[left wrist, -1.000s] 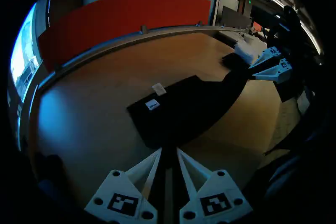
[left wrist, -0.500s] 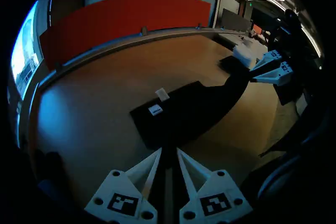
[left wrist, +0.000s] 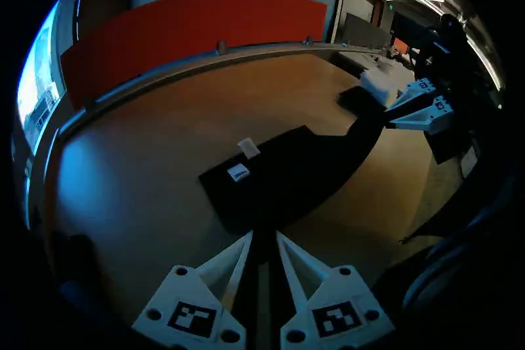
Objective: Fold towel
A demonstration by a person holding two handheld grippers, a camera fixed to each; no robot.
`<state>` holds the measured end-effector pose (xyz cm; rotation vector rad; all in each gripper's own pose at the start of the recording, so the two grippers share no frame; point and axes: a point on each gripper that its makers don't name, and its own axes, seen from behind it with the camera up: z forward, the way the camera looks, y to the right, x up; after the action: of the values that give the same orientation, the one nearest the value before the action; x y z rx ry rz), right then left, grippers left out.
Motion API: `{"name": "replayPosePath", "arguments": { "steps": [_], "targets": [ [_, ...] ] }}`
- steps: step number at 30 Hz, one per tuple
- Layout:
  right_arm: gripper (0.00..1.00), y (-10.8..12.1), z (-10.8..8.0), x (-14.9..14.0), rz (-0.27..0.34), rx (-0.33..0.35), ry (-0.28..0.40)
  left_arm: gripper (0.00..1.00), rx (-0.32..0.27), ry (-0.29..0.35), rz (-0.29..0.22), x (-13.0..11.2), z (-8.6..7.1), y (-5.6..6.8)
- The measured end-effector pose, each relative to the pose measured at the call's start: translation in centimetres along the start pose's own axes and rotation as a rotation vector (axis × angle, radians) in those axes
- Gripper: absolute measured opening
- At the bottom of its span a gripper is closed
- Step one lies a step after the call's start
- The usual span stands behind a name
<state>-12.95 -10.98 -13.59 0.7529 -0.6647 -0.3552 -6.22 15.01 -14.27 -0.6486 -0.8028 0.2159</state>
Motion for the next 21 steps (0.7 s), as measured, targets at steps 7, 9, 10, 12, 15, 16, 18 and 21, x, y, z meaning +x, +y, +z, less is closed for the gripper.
{"name": "replayPosePath", "arguments": {
  "steps": [7,9,10,12,15,16,18,21],
  "targets": [
    [0.15,0.5,0.9,-0.3,0.002,-0.010,-0.012,0.09,0.004,-0.008,-0.004,0.1,0.8,-0.4],
    [0.15,0.8,1.2,-0.5,0.005,-0.017,-0.014,0.09,0.006,-0.010,-0.008,0.2,1.1,-0.5],
    [0.16,0.9,1.4,-0.6,0.007,-0.017,-0.016,0.09,0.009,-0.014,-0.011,0.2,1.4,-0.7],
    [0.16,1.0,1.7,-0.7,0.012,-0.018,-0.019,0.09,0.014,-0.020,-0.015,0.1,1.8,-0.9],
    [0.16,1.3,2.4,-1.1,0.020,-0.016,-0.028,0.09,0.021,-0.026,-0.016,0.1,2.6,-1.4],
    [0.16,1.4,2.7,-1.3,0.023,-0.016,-0.033,0.09,0.020,-0.029,-0.018,0.1,2.8,-1.5],
    [0.16,1.7,3.1,-1.6,0.028,-0.017,-0.043,0.09,0.019,-0.035,-0.020,0.0,3.4,-1.7],
    [0.16,2.1,3.8,-2.3,0.034,-0.019,-0.059,0.09,0.019,-0.042,-0.028,0.0,4.2,-2.0]
  ]
}}
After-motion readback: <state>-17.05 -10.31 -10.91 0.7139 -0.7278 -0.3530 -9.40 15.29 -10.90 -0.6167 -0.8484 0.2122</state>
